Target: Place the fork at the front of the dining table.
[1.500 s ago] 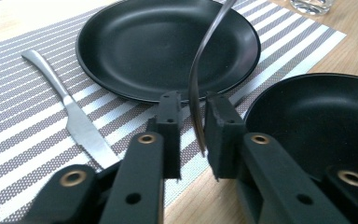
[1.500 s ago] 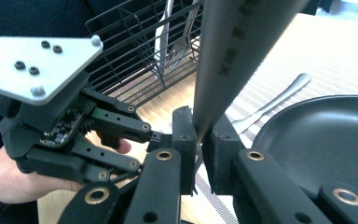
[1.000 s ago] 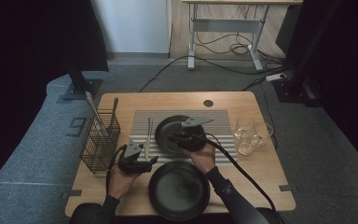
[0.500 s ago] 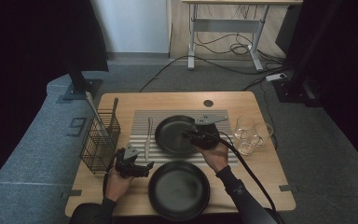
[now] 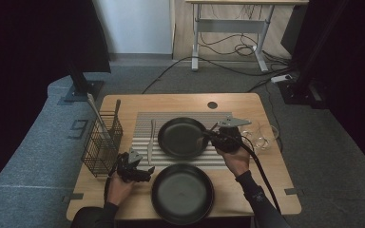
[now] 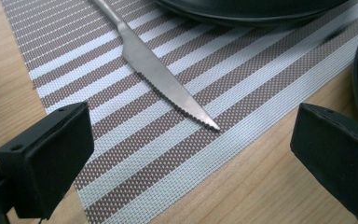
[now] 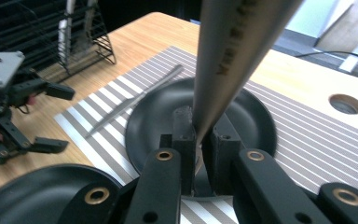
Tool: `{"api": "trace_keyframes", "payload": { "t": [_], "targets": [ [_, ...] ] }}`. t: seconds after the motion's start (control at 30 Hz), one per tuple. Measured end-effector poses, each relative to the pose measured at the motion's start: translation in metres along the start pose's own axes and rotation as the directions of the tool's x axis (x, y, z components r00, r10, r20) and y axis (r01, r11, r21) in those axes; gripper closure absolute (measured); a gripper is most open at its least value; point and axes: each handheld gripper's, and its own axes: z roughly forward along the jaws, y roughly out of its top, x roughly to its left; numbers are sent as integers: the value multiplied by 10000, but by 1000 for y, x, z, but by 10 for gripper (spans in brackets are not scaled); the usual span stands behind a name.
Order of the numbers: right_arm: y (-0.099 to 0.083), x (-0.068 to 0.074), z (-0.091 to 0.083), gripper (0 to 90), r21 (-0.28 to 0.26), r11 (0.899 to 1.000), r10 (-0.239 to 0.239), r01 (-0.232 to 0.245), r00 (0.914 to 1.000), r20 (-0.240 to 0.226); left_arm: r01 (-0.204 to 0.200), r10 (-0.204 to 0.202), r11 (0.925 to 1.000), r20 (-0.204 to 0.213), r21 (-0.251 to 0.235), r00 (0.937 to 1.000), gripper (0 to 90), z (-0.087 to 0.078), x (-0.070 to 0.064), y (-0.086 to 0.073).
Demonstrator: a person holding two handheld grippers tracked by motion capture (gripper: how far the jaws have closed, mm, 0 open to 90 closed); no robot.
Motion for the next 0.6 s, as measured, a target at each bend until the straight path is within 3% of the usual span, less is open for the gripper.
{"api": "trace_keyframes", "payload": {
  "t": [0.6],
  "targets": [
    [-47, -29, -14, 828, 861, 9954, 333, -424, 9939, 1049, 17, -26, 9982, 150, 594, 9999, 0, 7, 0, -6]
  ]
}}
